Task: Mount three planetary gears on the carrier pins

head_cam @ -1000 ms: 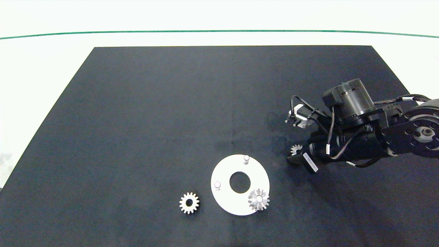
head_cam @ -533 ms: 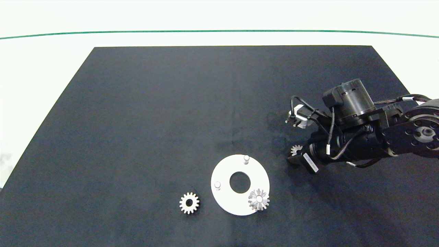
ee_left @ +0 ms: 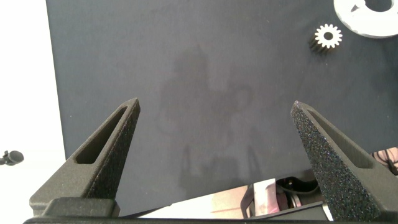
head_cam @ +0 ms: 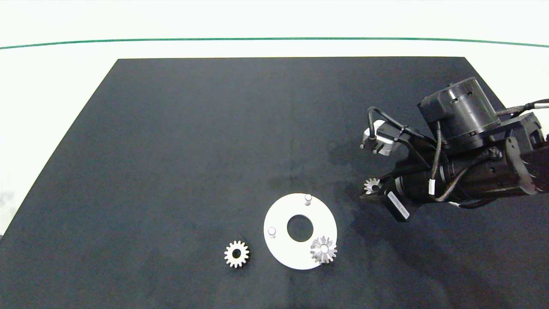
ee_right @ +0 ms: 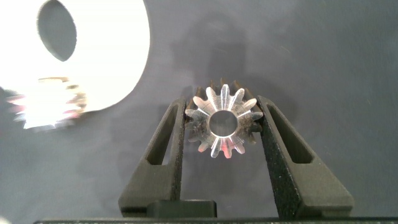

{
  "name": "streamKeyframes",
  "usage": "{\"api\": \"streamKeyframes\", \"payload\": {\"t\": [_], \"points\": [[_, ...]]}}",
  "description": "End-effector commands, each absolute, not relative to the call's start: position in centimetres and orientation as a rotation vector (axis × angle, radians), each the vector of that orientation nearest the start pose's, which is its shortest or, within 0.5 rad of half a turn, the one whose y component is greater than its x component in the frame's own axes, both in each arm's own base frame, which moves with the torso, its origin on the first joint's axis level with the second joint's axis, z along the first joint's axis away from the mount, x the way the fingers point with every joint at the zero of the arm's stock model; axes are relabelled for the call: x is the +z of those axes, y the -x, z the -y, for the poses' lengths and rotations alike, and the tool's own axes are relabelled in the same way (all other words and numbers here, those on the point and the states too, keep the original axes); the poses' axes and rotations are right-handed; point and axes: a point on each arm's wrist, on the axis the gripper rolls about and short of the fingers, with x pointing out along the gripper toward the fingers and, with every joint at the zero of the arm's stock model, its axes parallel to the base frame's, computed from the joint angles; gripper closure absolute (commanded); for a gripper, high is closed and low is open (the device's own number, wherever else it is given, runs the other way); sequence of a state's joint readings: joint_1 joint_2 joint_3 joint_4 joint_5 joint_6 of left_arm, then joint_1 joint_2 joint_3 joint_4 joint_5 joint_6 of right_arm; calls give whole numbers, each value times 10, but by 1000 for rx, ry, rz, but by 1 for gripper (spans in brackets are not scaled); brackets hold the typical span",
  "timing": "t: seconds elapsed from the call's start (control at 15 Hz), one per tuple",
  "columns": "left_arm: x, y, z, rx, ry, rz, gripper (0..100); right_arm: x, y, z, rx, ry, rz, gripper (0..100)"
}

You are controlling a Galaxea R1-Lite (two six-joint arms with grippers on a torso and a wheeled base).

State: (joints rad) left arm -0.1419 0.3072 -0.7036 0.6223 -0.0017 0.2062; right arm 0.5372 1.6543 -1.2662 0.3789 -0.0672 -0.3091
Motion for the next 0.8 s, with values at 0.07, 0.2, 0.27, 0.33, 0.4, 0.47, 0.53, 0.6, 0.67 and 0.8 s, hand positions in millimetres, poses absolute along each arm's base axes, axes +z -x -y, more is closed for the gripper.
{"api": "streamKeyframes", "payload": {"t": [0.07, 0.2, 0.27, 0.33, 0.4, 0.47, 0.53, 0.6, 0.67, 0.8], "points": [[205, 53, -8, -166, -223, -214, 0, 252, -214, -170, 653, 558, -567, 81], [205, 54, -8, -164, -223, -211, 0, 251, -204, -189, 671, 601, -546, 81], [206, 54, -8, -163, -223, -208, 0, 246, -205, -196, 675, 615, -556, 81], [206, 54, -8, -165, -223, -207, 0, 243, -208, -201, 676, 621, -561, 81], [206, 54, -8, -163, -222, -207, 0, 240, -212, -205, 675, 626, -570, 81], [206, 54, -8, -165, -222, -208, 0, 237, -217, -210, 674, 630, -578, 81], [206, 54, -8, -165, -222, -208, 0, 234, -221, -213, 665, 636, -585, 81], [206, 54, -8, -165, -223, -210, 0, 232, -225, -216, 652, 644, -590, 81], [206, 54, -8, -165, -223, -210, 0, 229, -229, -220, 648, 648, -595, 81], [206, 54, -8, -165, -223, -208, 0, 227, -235, -226, 648, 649, -597, 81]]}}
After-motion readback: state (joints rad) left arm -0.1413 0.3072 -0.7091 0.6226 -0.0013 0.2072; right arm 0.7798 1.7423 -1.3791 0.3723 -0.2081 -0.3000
